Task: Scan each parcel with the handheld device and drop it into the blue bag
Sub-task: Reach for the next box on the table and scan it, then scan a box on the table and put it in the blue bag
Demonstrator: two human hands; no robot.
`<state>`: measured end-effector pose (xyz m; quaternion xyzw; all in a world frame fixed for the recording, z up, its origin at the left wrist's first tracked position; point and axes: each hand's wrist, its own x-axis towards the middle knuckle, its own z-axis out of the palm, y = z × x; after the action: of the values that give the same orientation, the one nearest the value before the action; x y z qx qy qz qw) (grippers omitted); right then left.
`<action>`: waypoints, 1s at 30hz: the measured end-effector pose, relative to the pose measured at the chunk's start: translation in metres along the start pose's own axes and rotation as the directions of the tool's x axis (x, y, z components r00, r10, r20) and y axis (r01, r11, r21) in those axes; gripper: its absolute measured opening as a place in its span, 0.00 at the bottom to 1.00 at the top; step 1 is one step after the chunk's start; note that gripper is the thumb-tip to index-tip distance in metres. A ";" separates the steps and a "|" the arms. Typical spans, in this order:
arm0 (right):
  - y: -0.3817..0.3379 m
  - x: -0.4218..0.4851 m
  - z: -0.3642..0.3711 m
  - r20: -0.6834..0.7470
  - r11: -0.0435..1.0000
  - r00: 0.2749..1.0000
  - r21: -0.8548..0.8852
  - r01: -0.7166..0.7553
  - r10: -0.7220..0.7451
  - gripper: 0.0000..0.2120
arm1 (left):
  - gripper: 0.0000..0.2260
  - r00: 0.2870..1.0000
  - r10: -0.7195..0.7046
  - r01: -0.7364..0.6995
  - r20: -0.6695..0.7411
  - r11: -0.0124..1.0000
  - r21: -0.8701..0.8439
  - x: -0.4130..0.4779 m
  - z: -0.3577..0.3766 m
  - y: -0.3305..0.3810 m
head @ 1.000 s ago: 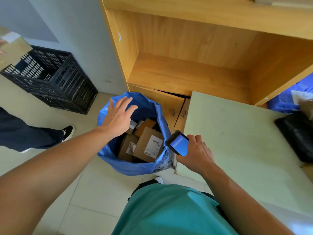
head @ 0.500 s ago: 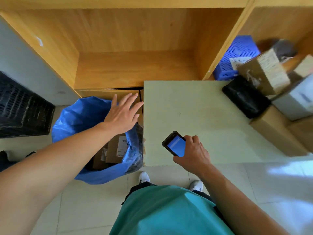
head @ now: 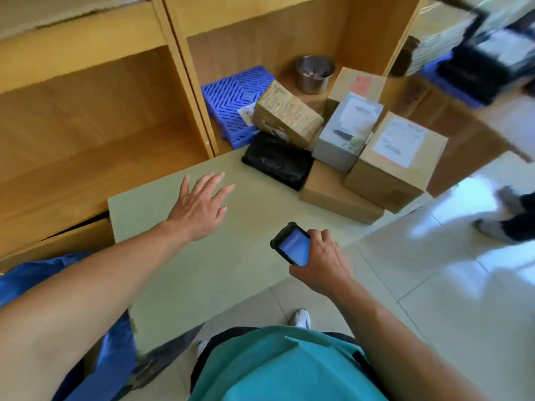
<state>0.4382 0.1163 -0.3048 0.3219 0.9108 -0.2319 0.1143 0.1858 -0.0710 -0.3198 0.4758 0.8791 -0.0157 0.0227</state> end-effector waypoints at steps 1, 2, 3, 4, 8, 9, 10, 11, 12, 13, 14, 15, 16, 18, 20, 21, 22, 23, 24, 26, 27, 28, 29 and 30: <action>0.015 0.002 -0.007 -0.014 1.000 1.000 0.007 -0.020 0.020 0.33 | 0.26 1.000 0.025 -0.025 0.002 1.000 0.004 0.017 -0.002 0.014; 0.036 0.003 -0.016 -0.029 0.998 0.998 0.019 -0.056 0.056 0.33 | 0.26 0.999 0.055 -0.055 0.002 0.999 0.004 0.039 -0.004 0.034; 0.052 0.004 -0.023 -0.045 0.997 0.996 0.027 -0.078 0.079 0.33 | 0.26 0.996 0.084 -0.084 -0.014 0.996 0.003 0.056 -0.005 0.050; 0.066 0.005 -0.028 -0.054 0.994 0.993 0.037 -0.103 0.105 0.33 | 0.26 0.994 0.112 -0.112 -0.021 0.994 0.000 0.071 -0.008 0.066; 0.124 0.001 -0.048 -0.084 0.971 0.971 0.103 -0.217 0.226 0.31 | 0.28 0.957 0.283 -0.282 -0.062 0.959 0.020 0.136 -0.016 0.141; 0.133 -0.001 -0.051 -0.088 0.966 0.967 0.119 -0.230 0.241 0.32 | 0.28 0.945 0.319 -0.318 -0.074 0.948 0.025 0.148 -0.018 0.155; 0.144 -0.003 -0.055 -0.091 0.959 0.961 0.138 -0.248 0.262 0.32 | 0.29 0.931 0.358 -0.356 -0.074 0.934 0.034 0.161 -0.022 0.172; 0.155 -0.005 -0.058 -0.098 0.951 0.953 0.153 -0.270 0.287 0.32 | 0.29 0.912 0.404 -0.402 -0.078 0.915 0.038 0.174 -0.025 0.190; 0.166 -0.008 -0.062 -0.108 0.940 0.942 0.165 -0.299 0.318 0.32 | 0.30 0.888 0.453 -0.451 -0.071 0.891 0.046 0.187 -0.029 0.209; 0.174 -0.010 -0.064 -0.114 0.932 0.933 0.168 -0.322 0.343 0.32 | 0.30 0.861 0.503 -0.501 -0.070 0.864 0.055 0.198 -0.032 0.225; 0.183 -0.012 -0.066 -0.119 0.921 0.921 0.171 -0.350 0.372 0.32 | 0.30 0.833 0.551 -0.547 -0.058 0.834 0.068 0.209 -0.035 0.243; 0.190 -0.015 -0.066 -0.119 0.914 0.912 0.169 -0.370 0.392 0.32 | 0.31 0.805 0.591 -0.587 -0.054 0.806 0.073 0.218 -0.036 0.258; 0.194 -0.017 -0.066 -0.113 0.907 0.906 0.168 -0.386 0.407 0.32 | 0.31 0.782 0.622 -0.618 -0.046 0.783 0.076 0.226 -0.038 0.273; 0.206 -0.022 -0.064 -0.091 0.888 0.893 0.190 -0.418 0.440 0.33 | 0.31 0.748 0.663 -0.660 -0.023 0.748 0.075 0.242 -0.040 0.303; 0.215 -0.026 -0.063 -0.075 0.873 0.883 0.210 -0.441 0.464 0.34 | 0.33 0.746 0.666 -0.665 0.014 0.743 0.070 0.254 -0.042 0.328; 0.220 -0.028 -0.062 -0.070 0.866 0.877 0.217 -0.451 0.475 0.35 | 0.34 0.746 0.665 -0.666 0.044 0.742 0.076 0.259 -0.042 0.339; 0.224 -0.030 -0.063 -0.068 0.859 0.872 0.225 -0.460 0.485 0.35 | 0.34 0.744 0.662 -0.668 0.089 0.738 0.096 0.263 -0.041 0.348; 0.229 -0.032 -0.064 -0.068 0.852 0.865 0.232 -0.470 0.496 0.35 | 0.33 0.738 0.660 -0.674 0.140 0.729 0.117 0.265 -0.038 0.355; 0.232 -0.033 -0.064 -0.073 0.846 0.859 0.237 -0.478 0.506 0.34 | 0.32 0.733 0.654 -0.679 0.188 0.722 0.134 0.265 -0.034 0.359; 0.239 -0.035 -0.067 -0.079 0.831 0.845 0.249 -0.497 0.529 0.33 | 0.31 0.729 0.643 -0.680 0.234 0.718 0.147 0.263 -0.028 0.361; 0.241 -0.035 -0.068 -0.083 0.825 0.839 0.259 -0.502 0.537 0.33 | 0.30 0.730 0.649 -0.681 0.214 0.718 0.145 0.261 -0.026 0.360; 0.241 -0.034 -0.068 -0.088 0.823 0.837 0.264 -0.504 0.540 0.33 | 0.29 0.733 0.662 -0.680 0.158 0.723 0.123 0.258 -0.027 0.357; 0.241 -0.033 -0.069 -0.091 0.823 0.837 0.268 -0.502 0.540 0.33 | 0.27 0.732 0.676 -0.682 0.088 0.726 0.089 0.255 -0.029 0.354; 0.240 -0.031 -0.069 -0.092 0.826 0.840 0.269 -0.496 0.535 0.33 | 0.25 0.728 0.685 -0.686 0.026 0.726 0.059 0.253 -0.031 0.351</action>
<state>0.6113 0.2986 -0.3177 0.5854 0.7618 -0.2711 0.0590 0.3403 0.3337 -0.3051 0.7671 0.6405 -0.0350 0.0126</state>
